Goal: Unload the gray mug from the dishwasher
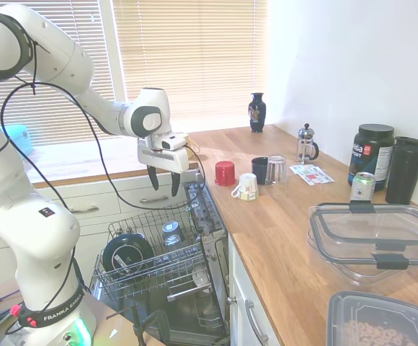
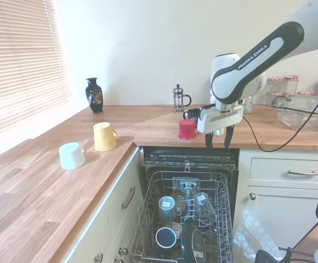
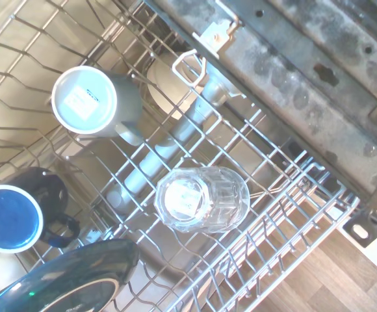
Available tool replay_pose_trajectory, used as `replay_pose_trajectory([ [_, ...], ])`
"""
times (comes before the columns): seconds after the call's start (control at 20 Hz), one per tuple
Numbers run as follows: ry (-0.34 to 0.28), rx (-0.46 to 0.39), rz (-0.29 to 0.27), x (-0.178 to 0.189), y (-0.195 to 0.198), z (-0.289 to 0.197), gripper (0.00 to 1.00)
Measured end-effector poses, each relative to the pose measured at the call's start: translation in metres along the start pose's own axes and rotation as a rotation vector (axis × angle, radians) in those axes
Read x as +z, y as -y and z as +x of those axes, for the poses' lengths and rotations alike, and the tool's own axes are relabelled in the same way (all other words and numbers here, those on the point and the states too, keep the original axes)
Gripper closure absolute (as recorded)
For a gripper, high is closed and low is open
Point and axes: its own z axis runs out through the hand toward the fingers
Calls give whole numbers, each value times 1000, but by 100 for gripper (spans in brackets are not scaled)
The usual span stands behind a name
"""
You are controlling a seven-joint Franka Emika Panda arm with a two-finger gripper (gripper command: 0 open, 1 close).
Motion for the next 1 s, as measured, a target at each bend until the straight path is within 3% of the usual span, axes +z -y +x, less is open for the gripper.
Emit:
replay_pose_trajectory([
  [0.25, -16, -9, 4, 3, -2, -1, 0],
  [0.55, -86, -86, 10, 10, 13, -11, 0],
  [1.0, -93, -277, -19, 79, 73, -35, 0],
])
